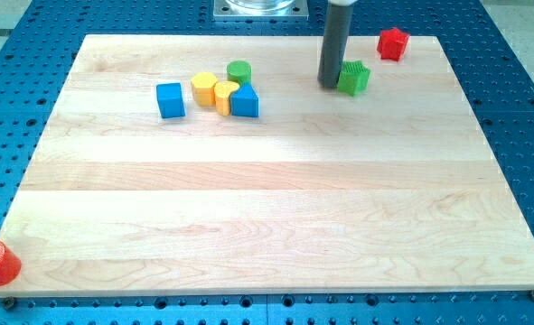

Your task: Form a triangle with green circle and blue blocks

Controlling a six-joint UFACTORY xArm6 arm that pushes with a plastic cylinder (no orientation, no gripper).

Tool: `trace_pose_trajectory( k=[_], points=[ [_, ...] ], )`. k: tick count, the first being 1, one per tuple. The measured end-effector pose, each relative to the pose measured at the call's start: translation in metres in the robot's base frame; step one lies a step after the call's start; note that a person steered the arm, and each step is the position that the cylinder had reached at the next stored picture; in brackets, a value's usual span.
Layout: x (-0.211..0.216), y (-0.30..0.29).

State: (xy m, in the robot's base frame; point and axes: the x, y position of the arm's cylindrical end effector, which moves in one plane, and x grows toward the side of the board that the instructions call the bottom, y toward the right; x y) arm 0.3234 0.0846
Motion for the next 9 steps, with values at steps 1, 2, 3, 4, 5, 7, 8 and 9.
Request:
trace_pose_trajectory(
  k=[1,2,3,4,5,7,8,9],
  points=[
    [0.054,-0.003],
    [0.010,0.049],
    [-0.016,0.049],
    [0.027,0.043],
    [0.106,-0.052],
    [0.111,-0.271],
    [0.046,-0.277],
    [0.014,-0.185]
  ],
)
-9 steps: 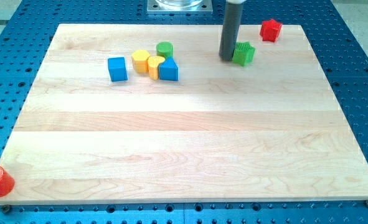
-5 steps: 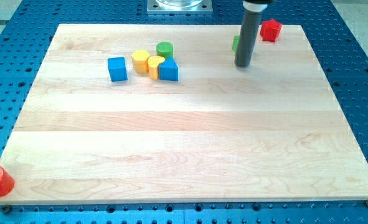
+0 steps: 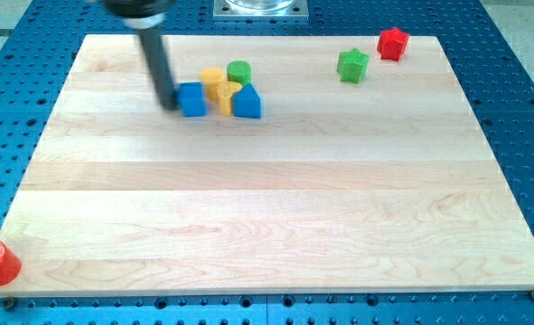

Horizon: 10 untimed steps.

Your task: Form a triangle with green circle and blue blocks

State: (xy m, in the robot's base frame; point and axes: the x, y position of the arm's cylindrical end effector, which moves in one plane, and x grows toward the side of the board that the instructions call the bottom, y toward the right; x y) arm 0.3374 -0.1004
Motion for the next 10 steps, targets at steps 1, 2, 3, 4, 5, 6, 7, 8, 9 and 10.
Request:
trace_pose_trajectory(
  k=[1,2,3,4,5,6,7,8,9,10],
  points=[
    [0.000,0.029],
    [0.000,0.084],
    [0.000,0.138],
    [0.008,0.144],
    [0.046,0.165],
    [0.039,0.226],
    [0.025,0.216],
    [0.016,0.188],
    [0.006,0.172],
    [0.007,0.145]
  ],
)
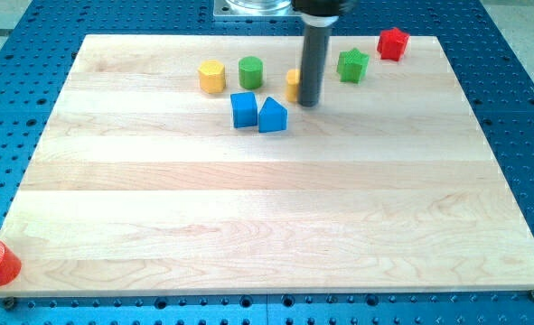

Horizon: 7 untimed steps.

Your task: Form a triangle with green circle and blue blocks

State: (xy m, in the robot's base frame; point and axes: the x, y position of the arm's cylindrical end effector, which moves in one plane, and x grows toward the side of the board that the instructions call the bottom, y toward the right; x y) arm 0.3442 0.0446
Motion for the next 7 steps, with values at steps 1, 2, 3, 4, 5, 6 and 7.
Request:
trace_pose_trajectory(
  k=[1,2,3,4,5,6,7],
  points=[
    [-0.009,-0.073],
    [0.029,-0.129],
    [0.061,-0.096],
    [0.038,-0.125],
    [0.001,-0.091],
    [0.008,-0.022],
    [0.054,-0.063]
  ],
)
